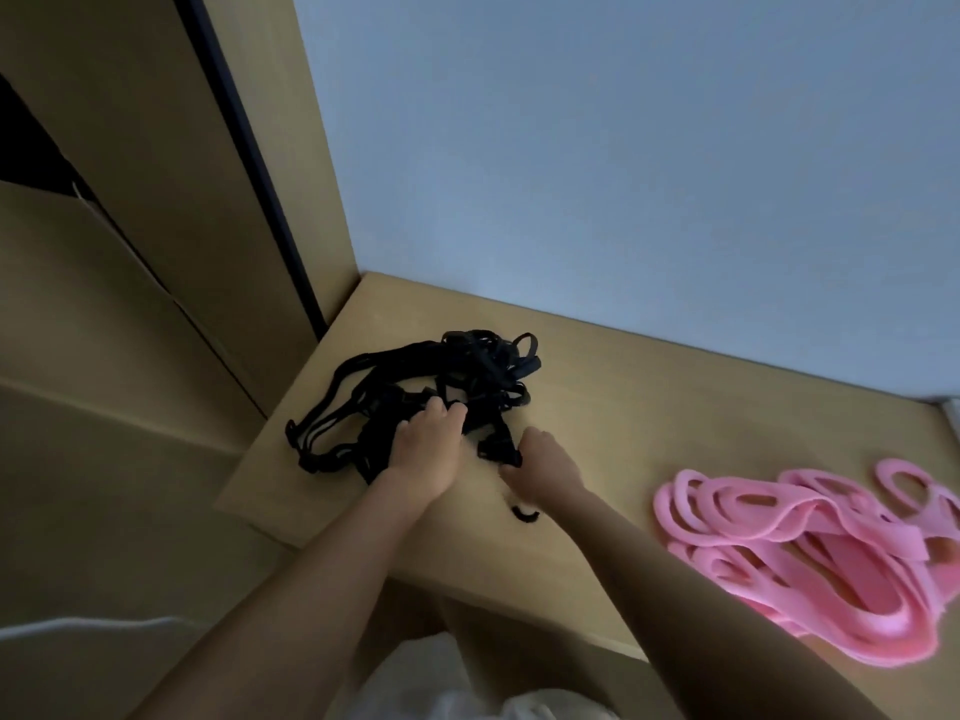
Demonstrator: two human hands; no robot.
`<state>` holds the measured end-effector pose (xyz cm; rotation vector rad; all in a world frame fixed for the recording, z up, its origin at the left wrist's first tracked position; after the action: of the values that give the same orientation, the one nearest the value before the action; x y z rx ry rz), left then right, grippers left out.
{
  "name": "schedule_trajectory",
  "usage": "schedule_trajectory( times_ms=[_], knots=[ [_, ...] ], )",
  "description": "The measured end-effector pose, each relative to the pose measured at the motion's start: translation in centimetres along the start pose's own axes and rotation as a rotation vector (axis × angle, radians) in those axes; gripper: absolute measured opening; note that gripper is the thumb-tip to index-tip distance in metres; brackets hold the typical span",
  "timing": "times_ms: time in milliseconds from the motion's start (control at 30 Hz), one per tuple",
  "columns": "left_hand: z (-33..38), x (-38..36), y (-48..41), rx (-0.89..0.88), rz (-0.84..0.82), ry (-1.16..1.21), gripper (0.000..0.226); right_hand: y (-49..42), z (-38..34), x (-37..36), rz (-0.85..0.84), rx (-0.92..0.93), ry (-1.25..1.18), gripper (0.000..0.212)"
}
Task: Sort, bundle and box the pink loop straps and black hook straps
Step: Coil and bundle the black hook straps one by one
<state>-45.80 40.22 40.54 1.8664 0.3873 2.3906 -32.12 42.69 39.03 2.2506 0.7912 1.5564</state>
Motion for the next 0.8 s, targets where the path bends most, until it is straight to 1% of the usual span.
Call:
schedule_trajectory(
  times_ms=[33, 100, 167, 233, 333, 367, 400, 500, 533, 567, 600, 633, 667, 733, 800],
  knots=[
    [-0.3, 0.2, -0.2, 0.005, 0.011, 0.093, 0.026, -0.1, 0.0, 0.4, 0.02, -0.003, -0.089, 0.024],
    [-1.1, 1.0, -0.8, 0.036, 0.047, 0.302, 0.027, 0.2, 0.2, 1.8, 0.086, 0.007, -0.267, 0.018],
    [-1.9, 2.1, -1.6, 0.072, 0.094, 0.459, 0.03, 0.7, 0.1, 3.6, 0.157, 0.038, -0.373, 0.016],
    [-2.1, 3.2, -2.2, 0.075, 0.114, 0.518, 0.03, 1.2, -0.1, 5.7, 0.206, 0.08, -0.472, 0.011],
    [-1.7, 4.1, -2.8, 0.048, 0.081, 0.499, 0.025, 2.3, -1.3, 9.1, 0.251, 0.172, -0.601, 0.002],
    [-1.5, 4.3, -3.0, 0.053, 0.077, 0.549, 0.024, 2.8, -1.7, 10.2, 0.282, 0.195, -0.62, 0.001],
    [-1.3, 4.5, -3.1, 0.076, 0.078, 0.685, 0.023, 3.3, -2.1, 11.4, 0.314, 0.21, -0.639, 0.001],
    [-0.4, 5.8, -2.9, 0.219, 0.141, 1.315, 0.023, 4.4, -2.6, 13.6, 0.332, 0.22, -0.719, 0.002],
    [-0.2, 6.5, -2.7, 0.26, 0.158, 1.452, 0.025, 4.6, -2.6, 14.0, 0.325, 0.212, -0.74, 0.004],
    [0.1, 7.2, -2.6, 0.28, 0.156, 1.517, 0.026, 4.8, -2.4, 14.3, 0.312, 0.203, -0.765, 0.008],
    [0.5, 7.7, -2.7, 0.277, 0.132, 1.522, 0.025, 4.9, -2.3, 14.4, 0.286, 0.199, -0.807, 0.012],
    [0.9, 8.3, -2.6, 0.251, 0.091, 1.46, 0.024, 5.1, -2.2, 14.5, 0.245, 0.208, -0.867, 0.014],
    [1.4, 8.8, -2.5, 0.197, 0.037, 1.345, 0.021, 5.2, -2.3, 14.6, 0.198, 0.23, -0.928, 0.015],
    [2.9, 9.8, -1.9, -0.004, -0.066, 1.153, 0.012, 5.8, -2.9, 15.2, 0.103, 0.292, -1.001, 0.02],
    [4.6, 10.6, -1.1, -0.227, -0.14, 1.112, 0.026, 6.2, -3.7, 16.1, 0.041, 0.346, -1.015, 0.025]
  ],
)
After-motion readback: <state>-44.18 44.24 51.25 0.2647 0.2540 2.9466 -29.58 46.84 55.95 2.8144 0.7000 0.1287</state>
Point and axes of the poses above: each hand's wrist, its own y-axis away from the middle knuckle, its own x-axis out of the back of the hand, z = x × y, the point moved 4 cm from there along -y, towards the middle knuckle, and after that the axes turned 8 degrees about -z, right-handed, at the moved point
